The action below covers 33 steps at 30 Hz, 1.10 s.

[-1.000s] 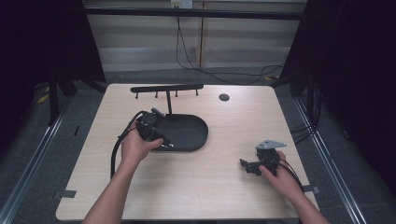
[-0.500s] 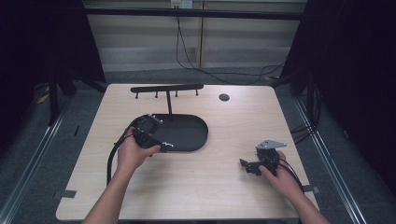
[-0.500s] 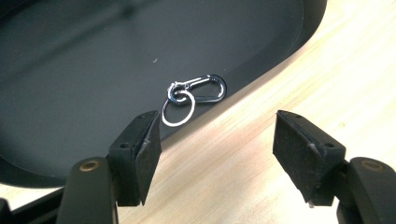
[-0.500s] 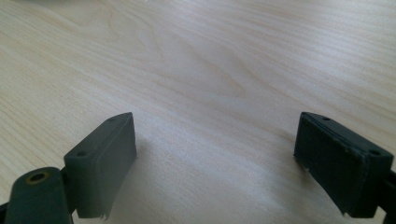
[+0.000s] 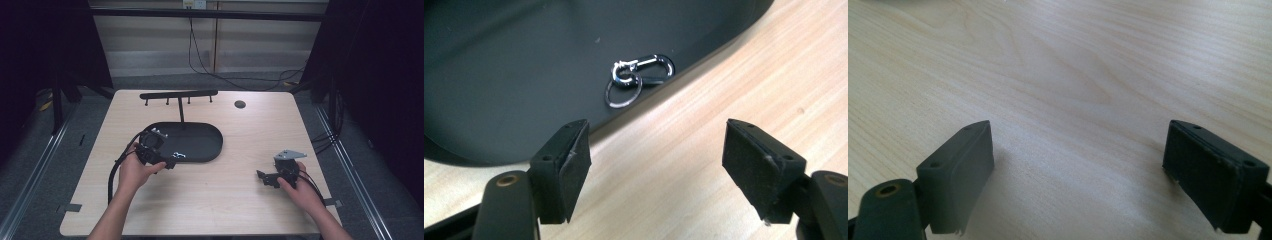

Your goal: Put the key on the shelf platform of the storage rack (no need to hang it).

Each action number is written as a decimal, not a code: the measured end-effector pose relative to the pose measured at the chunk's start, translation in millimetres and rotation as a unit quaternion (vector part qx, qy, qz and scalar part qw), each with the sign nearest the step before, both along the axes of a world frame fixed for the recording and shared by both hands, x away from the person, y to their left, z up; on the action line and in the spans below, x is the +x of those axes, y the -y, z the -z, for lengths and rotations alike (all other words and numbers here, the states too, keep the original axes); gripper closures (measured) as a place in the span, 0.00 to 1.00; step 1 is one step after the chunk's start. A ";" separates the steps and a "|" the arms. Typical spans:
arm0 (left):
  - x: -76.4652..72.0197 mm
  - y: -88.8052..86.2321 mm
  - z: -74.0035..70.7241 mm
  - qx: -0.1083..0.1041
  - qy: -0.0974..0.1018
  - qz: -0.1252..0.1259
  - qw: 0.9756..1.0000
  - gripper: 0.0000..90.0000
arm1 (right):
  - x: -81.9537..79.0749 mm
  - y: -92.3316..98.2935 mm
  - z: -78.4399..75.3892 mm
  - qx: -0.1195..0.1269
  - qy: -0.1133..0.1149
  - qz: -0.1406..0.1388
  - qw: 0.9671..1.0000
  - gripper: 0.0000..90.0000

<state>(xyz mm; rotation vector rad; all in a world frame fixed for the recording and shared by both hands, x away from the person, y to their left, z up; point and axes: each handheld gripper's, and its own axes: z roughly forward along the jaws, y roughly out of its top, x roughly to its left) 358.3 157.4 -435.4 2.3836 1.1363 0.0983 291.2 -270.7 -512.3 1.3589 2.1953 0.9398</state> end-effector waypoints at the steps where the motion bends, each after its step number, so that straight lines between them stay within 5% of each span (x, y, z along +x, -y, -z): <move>1: -0.8 -0.9 0.5 0.000 0.001 -0.002 1.000 0.30 | 0.0 0.0 0.0 0.000 0.000 0.000 1.000 0.14; 33: -22.2 -32.6 17.1 -0.017 -0.010 -0.010 1.000 0.22 | 0.0 0.0 0.0 0.000 0.000 0.000 1.000 0.14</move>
